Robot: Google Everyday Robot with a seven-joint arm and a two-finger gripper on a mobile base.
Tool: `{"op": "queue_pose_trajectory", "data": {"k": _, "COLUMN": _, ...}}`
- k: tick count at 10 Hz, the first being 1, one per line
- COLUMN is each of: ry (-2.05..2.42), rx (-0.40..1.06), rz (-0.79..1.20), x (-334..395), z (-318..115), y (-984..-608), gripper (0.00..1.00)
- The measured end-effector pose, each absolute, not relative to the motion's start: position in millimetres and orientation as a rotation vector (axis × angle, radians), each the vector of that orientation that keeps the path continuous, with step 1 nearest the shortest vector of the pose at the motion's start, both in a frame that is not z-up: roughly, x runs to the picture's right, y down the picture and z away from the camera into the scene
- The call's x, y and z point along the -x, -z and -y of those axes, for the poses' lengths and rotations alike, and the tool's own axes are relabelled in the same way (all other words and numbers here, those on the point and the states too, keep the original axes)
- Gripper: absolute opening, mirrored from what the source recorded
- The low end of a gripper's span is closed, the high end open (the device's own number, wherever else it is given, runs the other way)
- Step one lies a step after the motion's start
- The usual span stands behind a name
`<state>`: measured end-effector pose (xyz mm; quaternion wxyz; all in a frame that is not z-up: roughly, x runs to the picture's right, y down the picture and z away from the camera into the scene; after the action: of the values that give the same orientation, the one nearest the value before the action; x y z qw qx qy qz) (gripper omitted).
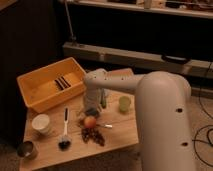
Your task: Place sponge in plastic cup
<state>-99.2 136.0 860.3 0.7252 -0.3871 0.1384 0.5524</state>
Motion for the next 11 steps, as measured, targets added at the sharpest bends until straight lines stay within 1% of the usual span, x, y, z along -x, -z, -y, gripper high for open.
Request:
{"op": "queue_pose_trajectory", "data": {"k": 2, "ry": -1.231, "rx": 0.852, "rz": -0.315, "x": 93, "z": -142, "y": -870, "gripper": 0.8}}
{"op": "queue_pose_trajectory", "data": {"k": 3, "ry": -1.231, "rx": 0.854, "rz": -0.323, "x": 91, "z": -146, "y": -876, "gripper": 0.75}}
{"op": "queue_pose_trajectory", "data": {"k": 4, "ry": -1.231, "rx": 0.856, "rz": -0.328, "x": 90, "z": -149, "y": -880, "gripper": 0.68}}
{"op": "queue_pose_trajectory", "data": {"k": 6, "ry": -1.242, "rx": 0.857, "rz": -0.333, "x": 87, "z": -150, "y": -886, "gripper": 0.48}}
{"op": "queue_pose_trajectory", "data": {"k": 9, "ry": -1.244, "rx": 0.852, "rz": -0.337, "x": 82, "z": -146, "y": -884, "gripper": 0.18}}
{"op": "queue_pose_trajectory", "data": {"k": 10, "ry": -1.244, "rx": 0.853, "rz": -0.338, "x": 82, "z": -146, "y": -883, "gripper": 0.12}}
{"op": "queue_pose_trajectory", "data": {"k": 11, "ry": -1.244, "rx": 0.853, "rz": -0.338, "x": 82, "z": -146, "y": -883, "gripper": 0.11}}
